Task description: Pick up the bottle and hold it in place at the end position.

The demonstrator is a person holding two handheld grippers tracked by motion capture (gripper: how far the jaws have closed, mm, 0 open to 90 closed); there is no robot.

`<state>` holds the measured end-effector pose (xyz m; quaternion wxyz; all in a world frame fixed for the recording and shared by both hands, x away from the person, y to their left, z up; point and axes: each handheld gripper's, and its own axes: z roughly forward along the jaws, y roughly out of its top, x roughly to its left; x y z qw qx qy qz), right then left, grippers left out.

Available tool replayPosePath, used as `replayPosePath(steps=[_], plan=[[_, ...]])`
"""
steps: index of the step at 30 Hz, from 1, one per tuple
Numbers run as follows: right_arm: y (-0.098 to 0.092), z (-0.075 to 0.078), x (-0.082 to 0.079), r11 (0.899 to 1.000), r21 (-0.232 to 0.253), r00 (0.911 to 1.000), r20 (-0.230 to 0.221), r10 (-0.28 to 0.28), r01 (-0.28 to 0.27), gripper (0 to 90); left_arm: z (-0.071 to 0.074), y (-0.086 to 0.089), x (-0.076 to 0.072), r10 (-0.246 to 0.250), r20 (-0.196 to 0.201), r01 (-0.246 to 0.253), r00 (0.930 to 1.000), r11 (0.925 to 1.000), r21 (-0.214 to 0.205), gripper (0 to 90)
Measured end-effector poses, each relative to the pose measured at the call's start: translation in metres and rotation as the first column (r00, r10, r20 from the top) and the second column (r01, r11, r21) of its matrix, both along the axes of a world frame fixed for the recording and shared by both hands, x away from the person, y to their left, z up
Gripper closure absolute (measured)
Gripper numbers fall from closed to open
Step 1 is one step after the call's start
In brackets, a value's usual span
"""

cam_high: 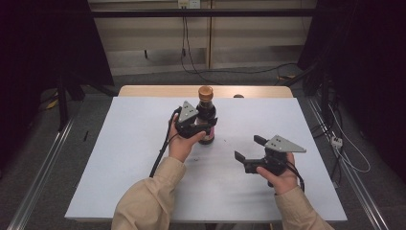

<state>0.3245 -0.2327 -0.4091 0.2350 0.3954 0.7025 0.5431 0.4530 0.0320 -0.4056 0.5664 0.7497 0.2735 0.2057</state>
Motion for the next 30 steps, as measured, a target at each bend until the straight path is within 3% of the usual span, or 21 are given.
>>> replayPosePath(steps=[6,7,10,17,30], plan=[[0.006,0.013,0.019,1.000,0.015,0.9996,-0.018,-0.022,0.023,6.4,0.000,0.000,0.000,-0.002,-0.003,0.002,1.0000,1.0000,0.000,29.8],[0.007,0.019,0.024,0.999,0.034,0.9997,-0.007,-0.021,0.021,11.9,0.000,0.000,0.000,-0.002,-0.004,0.002,1.0000,1.0000,-0.001,29.8],[0.008,0.025,0.028,0.999,0.042,0.9998,0.001,-0.021,0.021,14.0,0.000,0.001,0.000,-0.002,-0.004,0.002,1.0000,1.0000,0.002,29.8],[0.014,0.044,0.043,0.999,0.022,0.9992,0.005,-0.039,0.038,17.9,-0.001,0.000,0.000,-0.003,-0.006,0.003,1.0000,0.9999,-0.013,29.9],[0.021,0.059,0.057,0.999,0.006,0.9990,0.011,-0.044,0.044,17.5,0.001,0.000,0.001,-0.003,-0.014,0.003,0.9999,1.0000,-0.002,29.9]])
